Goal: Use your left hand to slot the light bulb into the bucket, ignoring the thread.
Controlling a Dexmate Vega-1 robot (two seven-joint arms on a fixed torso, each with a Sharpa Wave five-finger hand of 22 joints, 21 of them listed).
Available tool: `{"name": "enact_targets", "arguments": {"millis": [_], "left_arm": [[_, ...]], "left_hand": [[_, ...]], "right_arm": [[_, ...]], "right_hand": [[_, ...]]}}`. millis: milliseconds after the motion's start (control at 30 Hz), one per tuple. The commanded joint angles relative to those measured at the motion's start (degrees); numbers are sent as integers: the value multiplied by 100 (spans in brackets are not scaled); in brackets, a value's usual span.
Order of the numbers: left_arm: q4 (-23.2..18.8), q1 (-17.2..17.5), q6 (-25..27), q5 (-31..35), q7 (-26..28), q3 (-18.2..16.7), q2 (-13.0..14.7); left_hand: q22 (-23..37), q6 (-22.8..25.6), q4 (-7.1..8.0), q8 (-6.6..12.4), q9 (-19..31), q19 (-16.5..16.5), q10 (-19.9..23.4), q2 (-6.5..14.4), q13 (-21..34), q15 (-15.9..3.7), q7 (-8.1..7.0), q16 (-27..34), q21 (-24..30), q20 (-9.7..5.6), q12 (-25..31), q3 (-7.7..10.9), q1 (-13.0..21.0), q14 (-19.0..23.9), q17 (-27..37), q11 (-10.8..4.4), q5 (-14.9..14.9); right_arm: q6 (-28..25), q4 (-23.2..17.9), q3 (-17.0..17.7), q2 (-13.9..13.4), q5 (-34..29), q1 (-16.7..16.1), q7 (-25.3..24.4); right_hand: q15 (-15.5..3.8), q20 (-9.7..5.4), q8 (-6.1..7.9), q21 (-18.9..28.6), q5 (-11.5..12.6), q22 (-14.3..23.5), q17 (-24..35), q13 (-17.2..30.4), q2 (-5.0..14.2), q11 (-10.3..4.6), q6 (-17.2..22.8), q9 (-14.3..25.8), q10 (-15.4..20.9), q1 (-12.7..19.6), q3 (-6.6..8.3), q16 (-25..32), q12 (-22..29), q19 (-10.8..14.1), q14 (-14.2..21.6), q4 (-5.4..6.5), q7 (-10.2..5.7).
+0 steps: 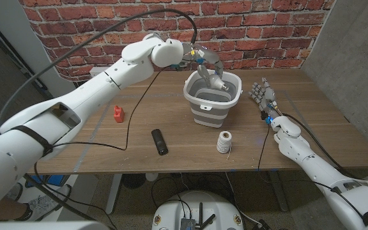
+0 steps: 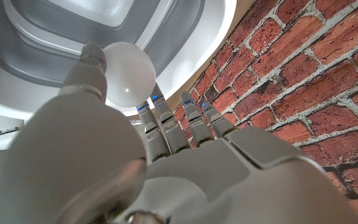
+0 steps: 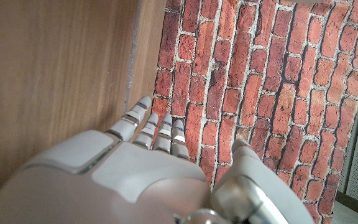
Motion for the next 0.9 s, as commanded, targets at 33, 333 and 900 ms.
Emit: {"name": "enact_targets", "arguments": {"millis": [33, 333, 900], "left_arm": [[174, 40, -64, 103, 102, 185, -60], [285, 94, -76, 76, 129, 270, -131], [474, 196, -15, -72, 109, 416, -263]], "left_hand": [[1, 57, -1, -19, 23, -5, 116, 295, 70, -854, -8, -18, 25, -5, -32, -12, -284, -27, 19, -132, 37], [1, 65, -2, -55, 23, 53, 112, 327, 90, -860, 30, 6, 49, -68, -53, -12, -295, 13, 35, -133, 44], [-18, 162, -64, -150, 32, 424, 66, 368, 168, -990, 131, 157, 100, -775, -126, 142, -241, 677, 62, -129, 107]], "right_arm": [[15, -9, 20, -6, 9, -22, -11], [6, -126, 41, -38, 21, -114, -66], [-31, -330, 76, -100, 58, -289, -139]], "right_hand": [[-44, -12, 17, -19, 50, 19, 4, 4, 259, 15, 44, 27, 48, 2, -11, 20, 35, 26, -36, -3, -8], [-33, -17, 19, -20, 50, 19, -1, 4, 262, 20, 54, 27, 57, 5, -13, 23, 39, 33, -32, -4, -10], [-31, -1, 15, -26, 50, 19, -5, 5, 266, 22, 53, 27, 60, 6, -20, 25, 39, 30, -39, -4, -17]]}}
